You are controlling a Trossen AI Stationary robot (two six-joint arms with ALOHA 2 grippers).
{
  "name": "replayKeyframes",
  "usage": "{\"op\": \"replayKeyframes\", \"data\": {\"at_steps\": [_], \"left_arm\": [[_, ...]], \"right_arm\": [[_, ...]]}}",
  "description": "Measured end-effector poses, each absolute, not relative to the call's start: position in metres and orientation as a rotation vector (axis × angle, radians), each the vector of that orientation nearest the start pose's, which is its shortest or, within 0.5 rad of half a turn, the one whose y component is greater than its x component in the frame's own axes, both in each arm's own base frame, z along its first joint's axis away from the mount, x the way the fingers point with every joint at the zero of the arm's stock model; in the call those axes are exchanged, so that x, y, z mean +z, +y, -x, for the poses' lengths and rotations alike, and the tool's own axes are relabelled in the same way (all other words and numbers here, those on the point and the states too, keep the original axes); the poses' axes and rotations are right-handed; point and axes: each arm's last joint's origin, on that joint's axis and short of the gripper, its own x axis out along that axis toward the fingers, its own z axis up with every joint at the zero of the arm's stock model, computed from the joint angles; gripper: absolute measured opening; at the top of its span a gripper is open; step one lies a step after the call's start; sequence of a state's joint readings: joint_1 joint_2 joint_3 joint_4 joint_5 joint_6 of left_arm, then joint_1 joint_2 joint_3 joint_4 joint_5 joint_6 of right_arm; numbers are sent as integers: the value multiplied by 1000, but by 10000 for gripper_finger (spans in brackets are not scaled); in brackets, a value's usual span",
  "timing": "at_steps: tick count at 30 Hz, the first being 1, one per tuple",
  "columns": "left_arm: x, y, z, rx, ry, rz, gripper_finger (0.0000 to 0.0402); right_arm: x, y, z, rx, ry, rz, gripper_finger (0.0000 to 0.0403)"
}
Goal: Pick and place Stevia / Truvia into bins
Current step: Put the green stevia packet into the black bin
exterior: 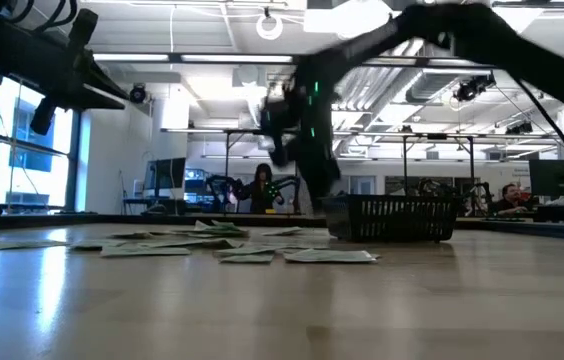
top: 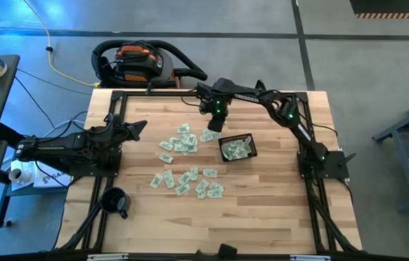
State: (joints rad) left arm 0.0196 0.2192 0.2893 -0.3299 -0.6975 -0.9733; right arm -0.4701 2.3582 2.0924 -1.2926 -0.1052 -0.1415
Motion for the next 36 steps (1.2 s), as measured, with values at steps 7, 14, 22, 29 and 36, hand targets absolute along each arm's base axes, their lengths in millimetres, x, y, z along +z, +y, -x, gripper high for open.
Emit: {"op": "replayKeyframes", "data": {"at_steps": [7, 14, 22, 29, 36], "left_arm": [[214, 20, -90, 739, -75, 800, 111], [214, 17, -91, 654, -8, 760, 111], [213, 15, -92, 565, 46, 774, 111], [211, 15, -92, 565, 57, 782, 111], [213, 17, -92, 625, 11, 774, 111]], "right_arm": [[234, -155, -390, -189, 1650, -343, 5], [215, -110, -358, -261, 1769, -404, 8], [179, -99, -337, -404, 1664, -520, 62], [147, -96, -320, -409, 1692, -693, 127], [190, -90, -336, -393, 1578, -579, 178]]}}
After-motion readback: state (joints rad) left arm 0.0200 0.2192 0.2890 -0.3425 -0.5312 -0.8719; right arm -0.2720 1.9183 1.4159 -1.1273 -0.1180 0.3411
